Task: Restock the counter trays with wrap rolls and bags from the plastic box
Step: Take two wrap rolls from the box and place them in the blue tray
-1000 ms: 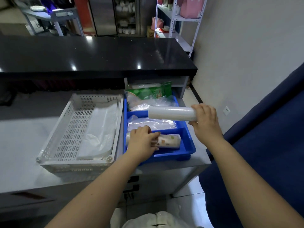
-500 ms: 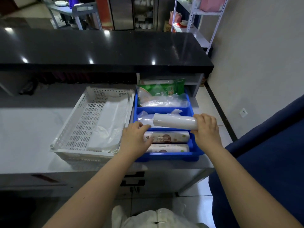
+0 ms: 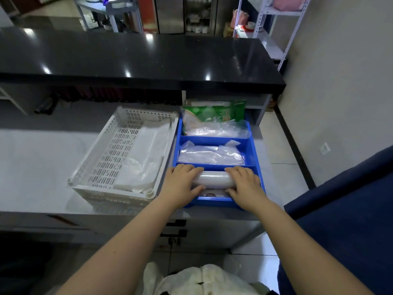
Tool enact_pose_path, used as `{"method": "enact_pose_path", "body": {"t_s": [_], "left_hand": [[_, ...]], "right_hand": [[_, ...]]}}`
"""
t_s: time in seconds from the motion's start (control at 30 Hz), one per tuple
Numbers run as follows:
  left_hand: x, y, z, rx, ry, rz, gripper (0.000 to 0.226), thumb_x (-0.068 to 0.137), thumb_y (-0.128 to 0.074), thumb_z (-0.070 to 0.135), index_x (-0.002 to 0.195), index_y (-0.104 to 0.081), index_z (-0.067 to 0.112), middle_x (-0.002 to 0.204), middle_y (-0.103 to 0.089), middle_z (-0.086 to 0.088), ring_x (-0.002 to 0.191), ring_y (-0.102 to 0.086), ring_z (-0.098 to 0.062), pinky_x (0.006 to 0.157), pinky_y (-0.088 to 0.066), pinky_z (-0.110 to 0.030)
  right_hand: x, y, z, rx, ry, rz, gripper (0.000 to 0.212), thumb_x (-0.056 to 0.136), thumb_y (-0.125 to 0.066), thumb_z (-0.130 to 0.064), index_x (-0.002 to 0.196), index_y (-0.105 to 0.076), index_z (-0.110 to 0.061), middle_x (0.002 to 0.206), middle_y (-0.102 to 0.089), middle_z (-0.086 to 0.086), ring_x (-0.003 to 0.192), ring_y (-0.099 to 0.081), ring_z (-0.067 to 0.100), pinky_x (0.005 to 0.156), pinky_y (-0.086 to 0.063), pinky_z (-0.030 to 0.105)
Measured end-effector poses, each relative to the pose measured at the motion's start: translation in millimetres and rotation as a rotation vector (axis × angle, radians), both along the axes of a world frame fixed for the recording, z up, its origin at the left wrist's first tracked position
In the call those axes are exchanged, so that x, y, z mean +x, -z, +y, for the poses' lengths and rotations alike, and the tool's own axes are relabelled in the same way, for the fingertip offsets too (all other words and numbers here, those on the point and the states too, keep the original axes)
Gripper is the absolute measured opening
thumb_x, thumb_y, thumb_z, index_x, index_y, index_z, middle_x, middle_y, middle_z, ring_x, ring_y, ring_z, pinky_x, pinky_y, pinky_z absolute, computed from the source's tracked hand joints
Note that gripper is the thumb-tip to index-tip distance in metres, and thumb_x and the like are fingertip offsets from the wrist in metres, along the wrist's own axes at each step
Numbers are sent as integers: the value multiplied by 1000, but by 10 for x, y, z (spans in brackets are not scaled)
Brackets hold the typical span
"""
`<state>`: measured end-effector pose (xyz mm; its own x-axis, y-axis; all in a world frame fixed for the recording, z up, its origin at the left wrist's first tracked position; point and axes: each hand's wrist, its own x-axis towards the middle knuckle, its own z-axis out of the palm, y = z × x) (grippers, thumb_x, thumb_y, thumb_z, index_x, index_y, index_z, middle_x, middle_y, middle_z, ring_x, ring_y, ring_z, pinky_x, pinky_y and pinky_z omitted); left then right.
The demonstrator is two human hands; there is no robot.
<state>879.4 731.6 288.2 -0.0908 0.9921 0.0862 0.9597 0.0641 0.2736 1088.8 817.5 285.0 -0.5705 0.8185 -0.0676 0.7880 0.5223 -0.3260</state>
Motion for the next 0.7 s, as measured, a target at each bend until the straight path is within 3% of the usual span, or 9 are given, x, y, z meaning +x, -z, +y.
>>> {"method": "enact_pose_path", "body": {"t_s": [0.1,0.23,0.4,0.7], "left_hand": [[-13,-22,-1,24,-10,3,56,81,-58,53,132,-46,34,125,-52,7,120,-43,-16,101,-30,-39],[-83,-144,19,69,-88,4,54,80,-59,52,130,-51,32,123,-55,5,118,-45,-20,97,-32,-40],[-375,-303,-234,153,-376,23,50,81,-63,43,127,-55,26,119,-59,-1,112,-50,-25,92,-34,-43],[-963,-294,-1485,87,-812,23,47,80,-62,36,126,-55,30,122,-57,1,117,-44,-24,98,-28,-43]], "right_hand": [[-46,-69,11,2,-70,43,60,83,-59,-44,136,-34,-31,139,-38,-5,127,-29,19,106,-25,40],[-365,-257,14,66,-192,123,48,86,-59,-39,131,-46,-28,135,-46,-5,125,-35,20,104,-30,39],[-912,-441,-49,90,-358,190,35,85,-62,-29,119,-58,-21,122,-58,-1,113,-48,23,97,-40,39],[-2048,-483,-793,123,-729,172,39,84,-63,-26,122,-57,-21,124,-57,0,116,-46,26,96,-38,40]]}}
